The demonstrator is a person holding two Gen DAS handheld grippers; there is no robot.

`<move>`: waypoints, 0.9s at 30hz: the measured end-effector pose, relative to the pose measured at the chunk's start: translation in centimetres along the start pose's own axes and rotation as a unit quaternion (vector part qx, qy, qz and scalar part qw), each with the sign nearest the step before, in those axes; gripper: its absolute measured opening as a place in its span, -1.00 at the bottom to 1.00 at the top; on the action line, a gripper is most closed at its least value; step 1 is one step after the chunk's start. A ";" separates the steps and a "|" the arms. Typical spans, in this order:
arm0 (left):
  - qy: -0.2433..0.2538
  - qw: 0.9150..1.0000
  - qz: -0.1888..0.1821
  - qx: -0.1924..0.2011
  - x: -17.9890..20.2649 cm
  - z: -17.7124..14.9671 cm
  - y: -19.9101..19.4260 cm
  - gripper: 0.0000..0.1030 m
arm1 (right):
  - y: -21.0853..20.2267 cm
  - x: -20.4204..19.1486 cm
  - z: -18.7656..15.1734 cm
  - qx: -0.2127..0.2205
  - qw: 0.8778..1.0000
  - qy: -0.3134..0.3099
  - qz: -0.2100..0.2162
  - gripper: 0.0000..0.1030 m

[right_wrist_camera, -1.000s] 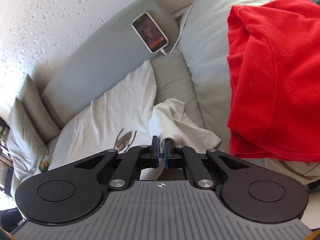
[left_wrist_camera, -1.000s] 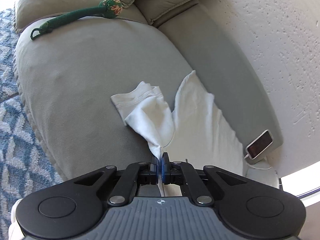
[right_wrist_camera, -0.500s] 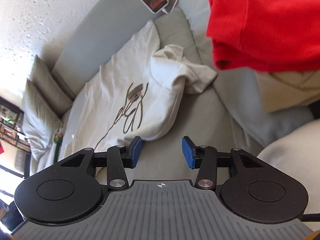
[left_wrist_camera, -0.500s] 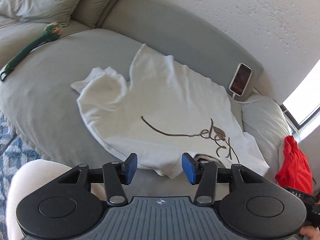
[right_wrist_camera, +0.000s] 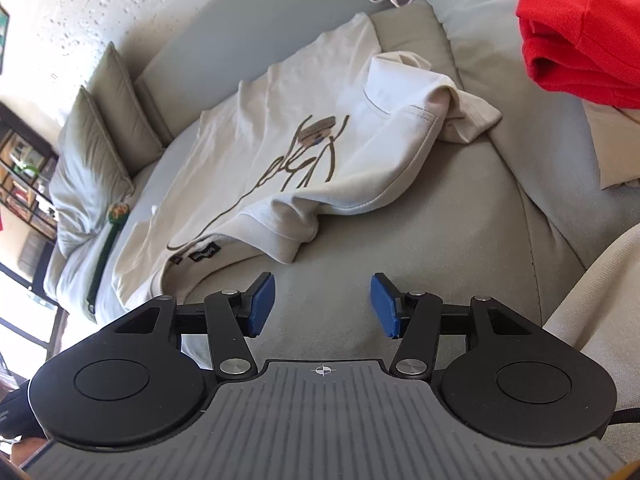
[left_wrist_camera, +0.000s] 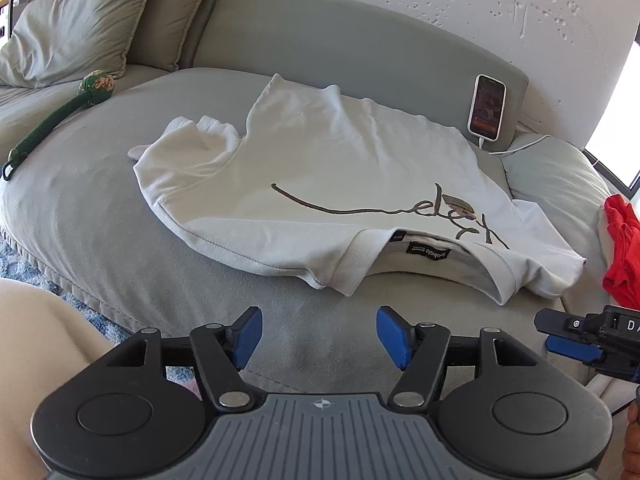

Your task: Fold clothes

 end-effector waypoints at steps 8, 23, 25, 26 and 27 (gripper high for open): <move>0.002 1.000 0.017 0.013 -0.1 -0.8 1.1 0.20 | 0.3 -2.0 -0.9 0.014 0.991 -0.125 -0.052 0.07; 0.069 0.996 0.056 0.025 2.6 2.6 3.4 -0.74 | 4.1 -4.6 1.7 0.076 0.973 -0.188 -0.113 -0.50; 0.065 0.997 0.042 0.014 2.3 2.7 2.6 -0.84 | 3.5 -4.4 1.8 0.076 0.974 -0.181 -0.115 -0.75; 0.059 0.998 0.034 0.007 2.1 2.6 2.0 -0.85 | 3.0 -4.4 1.8 0.075 0.975 -0.176 -0.112 -0.78; 0.052 0.998 0.026 0.001 1.8 2.6 1.4 -0.85 | 2.5 -4.5 1.9 0.073 0.977 -0.171 -0.107 -0.80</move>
Point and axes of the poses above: each gripper's, at about its wrist camera, not at the fingertips, and y roughly the way its jaws point, x to its right, z to its top, the point moved 10 cm from there along y, roughly the way its jaws point, and after that the axes turned 8 degrees about -x, right-handed, at the moved point
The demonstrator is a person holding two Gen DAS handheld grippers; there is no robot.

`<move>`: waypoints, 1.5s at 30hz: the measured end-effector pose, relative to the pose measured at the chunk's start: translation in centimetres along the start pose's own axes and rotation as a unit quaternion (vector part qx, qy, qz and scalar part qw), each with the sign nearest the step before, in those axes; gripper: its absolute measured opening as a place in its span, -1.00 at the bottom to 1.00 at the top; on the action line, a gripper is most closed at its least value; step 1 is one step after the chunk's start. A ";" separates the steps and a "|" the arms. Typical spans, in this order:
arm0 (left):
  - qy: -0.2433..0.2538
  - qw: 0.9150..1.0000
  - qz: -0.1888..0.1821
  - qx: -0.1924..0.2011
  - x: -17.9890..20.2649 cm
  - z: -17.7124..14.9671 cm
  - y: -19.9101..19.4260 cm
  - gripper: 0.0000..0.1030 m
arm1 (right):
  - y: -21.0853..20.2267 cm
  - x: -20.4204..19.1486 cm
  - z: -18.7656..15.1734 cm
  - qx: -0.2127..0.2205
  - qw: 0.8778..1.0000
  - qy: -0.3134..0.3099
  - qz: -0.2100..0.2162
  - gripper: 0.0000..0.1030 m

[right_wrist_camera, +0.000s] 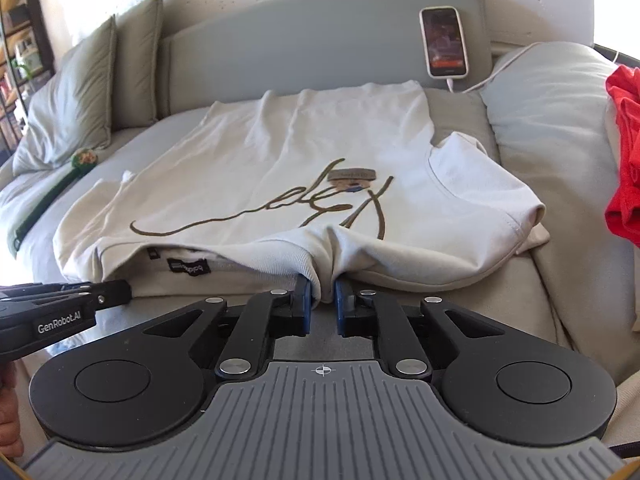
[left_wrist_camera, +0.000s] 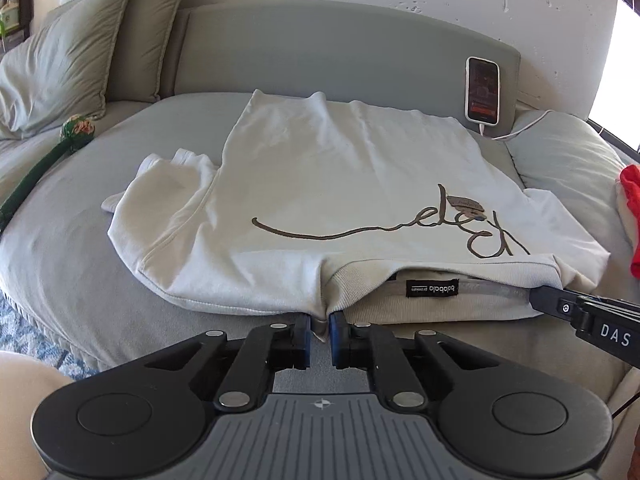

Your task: Fold clothes

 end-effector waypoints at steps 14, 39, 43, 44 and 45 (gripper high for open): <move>-0.025 0.997 -0.052 -0.061 -2.3 -2.1 -3.1 -0.34 | -3.1 -0.4 -4.4 -0.149 0.986 0.043 0.055 -0.22; -0.459 0.877 -0.139 0.011 -22.7 6.7 8.0 -0.37 | -6.8 -8.1 4.2 -0.034 0.988 0.038 0.149 -0.01; -0.443 0.891 -0.096 0.021 -22.9 7.1 7.8 -0.86 | -6.6 -8.4 4.0 -0.038 0.988 0.030 0.144 -0.01; -0.438 0.894 -0.085 0.030 -23.0 7.3 7.5 -0.92 | -6.6 -8.3 3.9 -0.040 0.988 0.030 0.143 -0.01; -0.426 0.902 -0.058 0.052 -23.4 7.7 6.6 -0.95 | -6.6 -8.3 3.7 -0.042 0.988 0.029 0.142 -0.01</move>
Point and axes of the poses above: each gripper's, at about its wrist camera, not at the fingertips, and y roughly the way its jaws point, x to its right, z to its top, the point moved 10 cm from there along y, roughly the way its jaws point, and after that the axes turned 8 degrees about -x, right-handed, at the moved point
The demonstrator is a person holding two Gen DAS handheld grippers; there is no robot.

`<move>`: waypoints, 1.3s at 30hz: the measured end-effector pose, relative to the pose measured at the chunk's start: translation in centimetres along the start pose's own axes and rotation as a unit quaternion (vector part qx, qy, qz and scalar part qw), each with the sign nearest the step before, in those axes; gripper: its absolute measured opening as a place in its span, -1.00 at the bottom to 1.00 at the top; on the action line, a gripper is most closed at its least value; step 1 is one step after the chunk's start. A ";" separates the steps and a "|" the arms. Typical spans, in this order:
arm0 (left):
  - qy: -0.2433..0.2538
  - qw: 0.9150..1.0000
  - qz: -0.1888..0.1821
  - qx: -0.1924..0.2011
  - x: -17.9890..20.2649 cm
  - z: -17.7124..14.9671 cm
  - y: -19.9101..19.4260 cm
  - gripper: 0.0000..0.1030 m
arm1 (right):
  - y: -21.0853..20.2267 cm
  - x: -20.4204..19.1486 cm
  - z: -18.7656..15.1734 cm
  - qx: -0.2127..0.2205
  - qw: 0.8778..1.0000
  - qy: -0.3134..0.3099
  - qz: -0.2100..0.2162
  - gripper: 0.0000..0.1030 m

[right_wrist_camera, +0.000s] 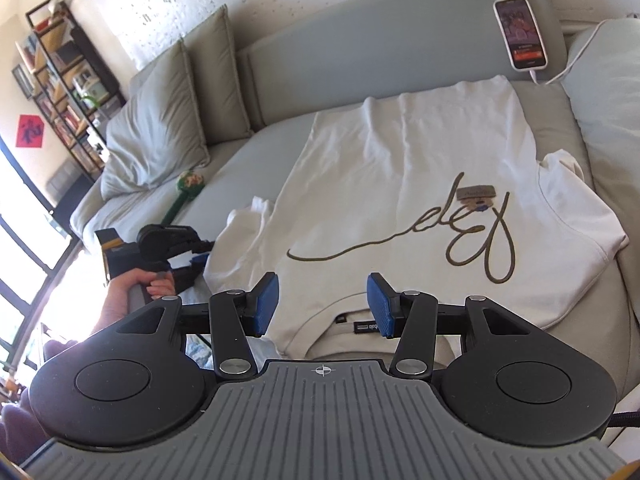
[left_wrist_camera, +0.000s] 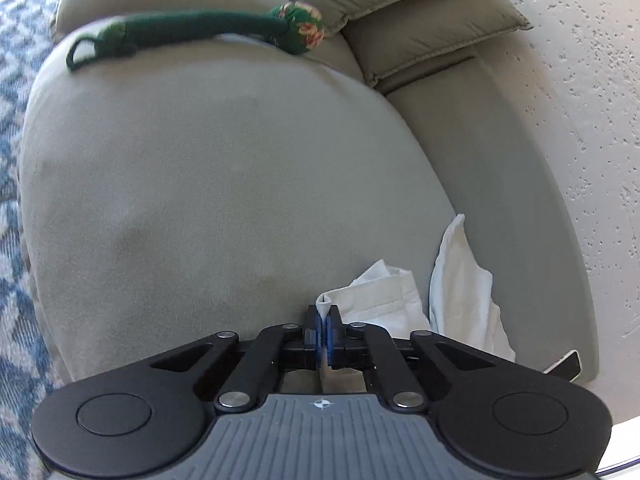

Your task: Fold clothes

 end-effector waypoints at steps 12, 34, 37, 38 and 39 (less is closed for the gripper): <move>0.088 0.977 0.163 0.108 -1.0 0.7 -4.4 -0.95 | 1.0 1.3 -2.1 -0.040 0.999 0.028 0.007 -0.01; 0.373 0.910 -0.136 -0.122 16.7 -22.1 -0.7 -0.24 | -4.1 23.3 0.6 0.118 0.910 0.381 -0.108 -0.01; 0.389 0.906 -0.113 -0.120 16.8 -22.4 0.9 -0.30 | -2.5 26.4 -0.2 0.131 0.867 0.469 -0.110 -0.02; 0.380 0.911 -0.102 -0.128 16.3 -22.3 1.6 -0.31 | -1.9 27.3 -0.4 0.136 0.853 0.492 -0.114 -0.02; 0.369 0.915 -0.091 -0.136 15.6 -22.2 2.2 -0.33 | -1.3 27.9 -0.5 0.138 0.845 0.501 -0.123 -0.02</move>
Point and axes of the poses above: each gripper's, at about its wrist camera, not at the fingertips, and y roughly the way its jaws point, x to its right, z to its top, the point moved 10 cm from there along y, roughly the way its jaws point, and after that the axes turned 8 degrees about -x, right-handed, at the moved point
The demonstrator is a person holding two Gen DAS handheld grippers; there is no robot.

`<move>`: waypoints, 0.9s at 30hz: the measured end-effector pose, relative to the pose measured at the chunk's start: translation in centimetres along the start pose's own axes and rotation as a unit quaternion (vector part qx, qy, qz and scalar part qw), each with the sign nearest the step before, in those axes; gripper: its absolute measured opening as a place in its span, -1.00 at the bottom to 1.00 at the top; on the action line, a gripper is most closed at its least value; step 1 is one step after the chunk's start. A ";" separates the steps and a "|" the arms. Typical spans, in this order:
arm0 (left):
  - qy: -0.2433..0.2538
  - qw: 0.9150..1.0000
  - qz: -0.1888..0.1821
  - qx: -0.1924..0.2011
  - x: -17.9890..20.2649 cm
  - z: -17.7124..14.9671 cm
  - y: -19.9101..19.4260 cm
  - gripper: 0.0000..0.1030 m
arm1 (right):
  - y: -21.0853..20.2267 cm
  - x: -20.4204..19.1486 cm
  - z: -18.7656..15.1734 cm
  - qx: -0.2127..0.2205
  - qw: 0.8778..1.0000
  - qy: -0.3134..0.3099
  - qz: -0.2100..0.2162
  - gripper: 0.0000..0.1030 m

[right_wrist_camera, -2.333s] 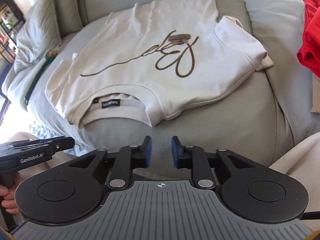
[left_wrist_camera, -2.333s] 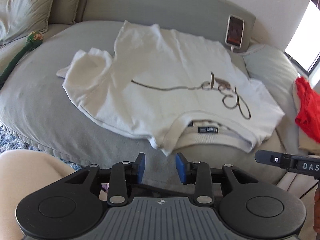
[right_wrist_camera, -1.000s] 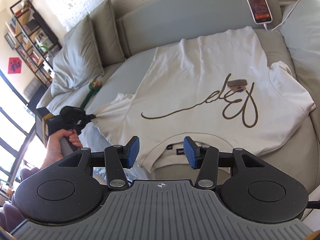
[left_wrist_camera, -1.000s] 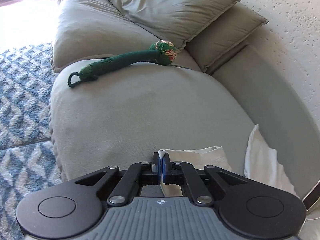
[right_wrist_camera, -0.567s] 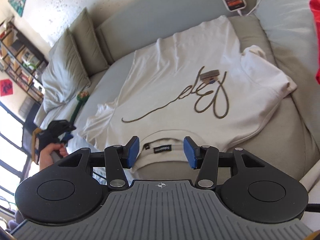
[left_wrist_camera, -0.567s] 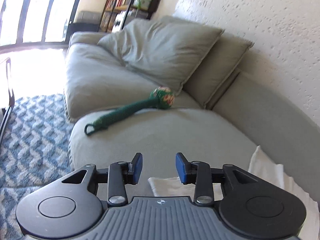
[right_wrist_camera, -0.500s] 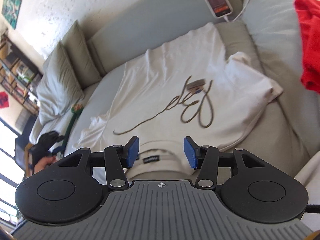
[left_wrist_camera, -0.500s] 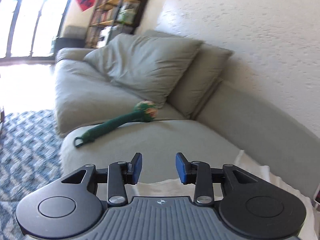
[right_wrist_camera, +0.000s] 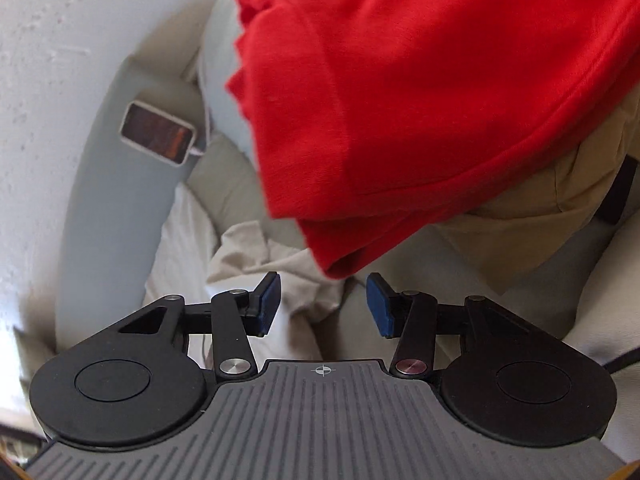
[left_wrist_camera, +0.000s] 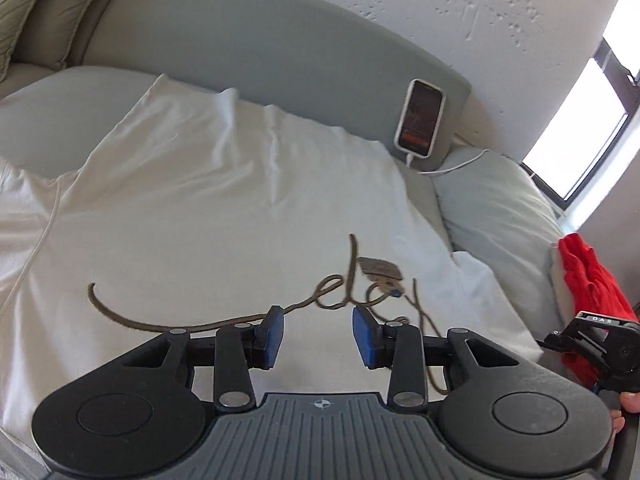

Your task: Fold clothes

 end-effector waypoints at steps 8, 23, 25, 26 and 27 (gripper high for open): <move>-0.037 0.999 -0.001 -0.032 -2.4 -0.9 1.0 -0.39 | 4.4 0.4 1.1 0.031 0.999 0.020 0.001 -0.02; -0.032 0.999 0.003 -0.030 -2.1 -0.9 1.2 -0.34 | 4.3 -5.7 -1.1 0.034 0.982 -0.178 -0.044 -0.95; -0.032 0.999 0.003 -0.030 -2.1 -1.0 1.1 -0.33 | 3.2 -8.5 -1.7 0.060 0.967 -0.241 -0.048 -0.95; -0.031 0.999 0.003 -0.030 -2.1 -1.1 1.0 -0.33 | 2.2 -9.9 -1.6 0.081 0.960 -0.264 -0.049 -0.96; -0.029 0.999 0.004 -0.030 -2.1 -1.1 1.0 -0.34 | 1.2 -11.3 -1.6 0.102 0.952 -0.286 -0.050 -0.96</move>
Point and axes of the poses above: each gripper's, at about its wrist camera, not at the fingertips, and y roughly the way its jaws point, x to its right, z to its top, the point moved 10 cm from there along y, roughly the way its jaws point, and after that the axes turned 8 degrees about -x, right-handed, at the moved point
